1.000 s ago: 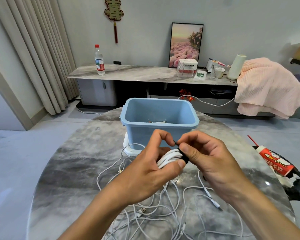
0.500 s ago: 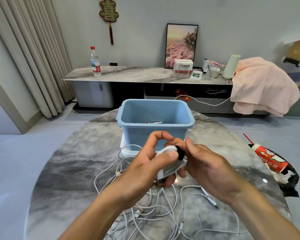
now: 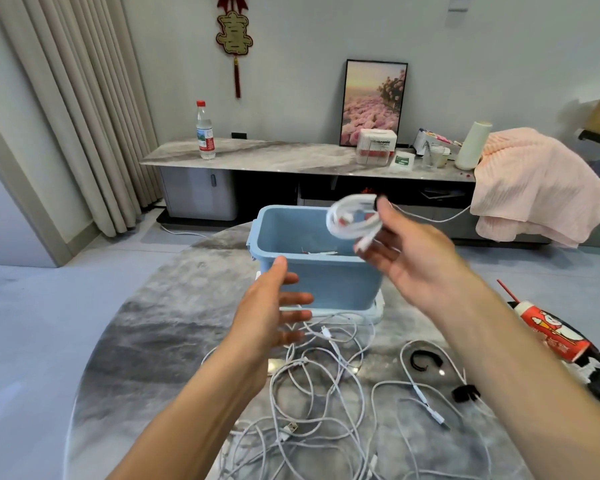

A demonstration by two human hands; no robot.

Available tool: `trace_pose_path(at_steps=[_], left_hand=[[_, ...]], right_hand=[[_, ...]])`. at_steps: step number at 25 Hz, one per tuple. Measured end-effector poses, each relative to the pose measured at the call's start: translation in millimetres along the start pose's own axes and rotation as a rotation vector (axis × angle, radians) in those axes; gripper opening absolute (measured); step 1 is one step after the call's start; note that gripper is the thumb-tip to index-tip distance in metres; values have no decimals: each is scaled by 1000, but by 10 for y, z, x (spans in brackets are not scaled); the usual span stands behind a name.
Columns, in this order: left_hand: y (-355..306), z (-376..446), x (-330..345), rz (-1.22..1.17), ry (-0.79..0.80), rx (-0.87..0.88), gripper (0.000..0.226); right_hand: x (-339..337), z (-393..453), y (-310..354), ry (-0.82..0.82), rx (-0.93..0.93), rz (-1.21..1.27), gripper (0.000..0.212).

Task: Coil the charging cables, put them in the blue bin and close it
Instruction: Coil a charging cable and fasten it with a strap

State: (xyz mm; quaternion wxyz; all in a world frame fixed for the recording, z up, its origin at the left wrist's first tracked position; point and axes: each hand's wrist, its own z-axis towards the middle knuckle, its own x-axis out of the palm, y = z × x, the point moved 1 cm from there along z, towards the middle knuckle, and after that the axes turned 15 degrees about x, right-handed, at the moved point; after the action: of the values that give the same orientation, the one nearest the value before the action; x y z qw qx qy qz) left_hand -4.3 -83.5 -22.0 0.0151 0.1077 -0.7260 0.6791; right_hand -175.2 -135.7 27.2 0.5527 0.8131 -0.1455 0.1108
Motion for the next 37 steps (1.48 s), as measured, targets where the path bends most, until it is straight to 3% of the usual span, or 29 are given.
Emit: trace_pose_path(at_steps=[2, 5, 7, 9, 11, 12, 14, 15, 18, 20, 21, 23, 25, 29, 30, 32, 33, 34, 35, 37], left_hand=[[-15, 13, -17, 61, -29, 24, 37], [-97, 51, -78, 22, -100, 74, 28], [-136, 97, -142, -10, -138, 119, 28], [-172, 122, -159, -9, -146, 143, 26], [-173, 104, -164, 19, -130, 152, 17], [-166, 101, -162, 45, -113, 160, 11], [-143, 109, -178, 122, -86, 229, 4], [-107, 135, -201, 217, -62, 298, 9], [-2, 208, -228, 875, 54, 510, 48], [55, 205, -212, 1029, 66, 561, 52], [75, 213, -213, 954, 76, 561, 38], [74, 238, -197, 563, 135, 428, 6], [46, 219, -186, 360, 195, 312, 24], [-39, 148, -223, 426, 369, 261, 25], [-55, 140, -220, 358, 388, 244, 23], [-51, 140, -195, 201, 359, 249, 22], [-45, 130, -164, 158, 343, 275, 21], [-33, 108, -130, 137, 334, 307, 20], [-20, 87, -98, 127, 325, 343, 19], [-17, 52, -50, 96, 308, 409, 18]], right_hand=[[54, 279, 75, -172, 64, -179, 35], [-146, 442, -255, -331, 3, -482, 30], [-370, 416, -616, -290, -146, -751, 29], [-499, 419, -963, -132, -247, -1292, 38], [-449, 465, -1206, 33, -372, -1640, 24], [-377, 434, -1236, 87, -427, -1634, 15], [-294, 317, -1107, 133, -470, -1378, 14], [-291, 225, -959, 134, -444, -1208, 15], [-346, -173, -421, 188, -433, -699, 14], [-399, -361, -141, 230, -481, -401, 16], [-429, -390, -60, 246, -478, -283, 18], [-501, -381, 5, 189, -472, -175, 24], [-640, -295, 34, 36, -460, -102, 27], [-1109, -60, 101, -274, -355, 179, 27], [-1235, -7, 83, -362, -309, 139, 25], [-1429, 74, -25, -603, -200, -328, 17], [-1431, 79, -100, -694, -167, -650, 28], [-1339, 23, -151, -685, -226, -904, 44], [-1159, -67, -186, -545, -353, -1011, 55], [-662, -285, -272, -52, -435, -900, 55]])
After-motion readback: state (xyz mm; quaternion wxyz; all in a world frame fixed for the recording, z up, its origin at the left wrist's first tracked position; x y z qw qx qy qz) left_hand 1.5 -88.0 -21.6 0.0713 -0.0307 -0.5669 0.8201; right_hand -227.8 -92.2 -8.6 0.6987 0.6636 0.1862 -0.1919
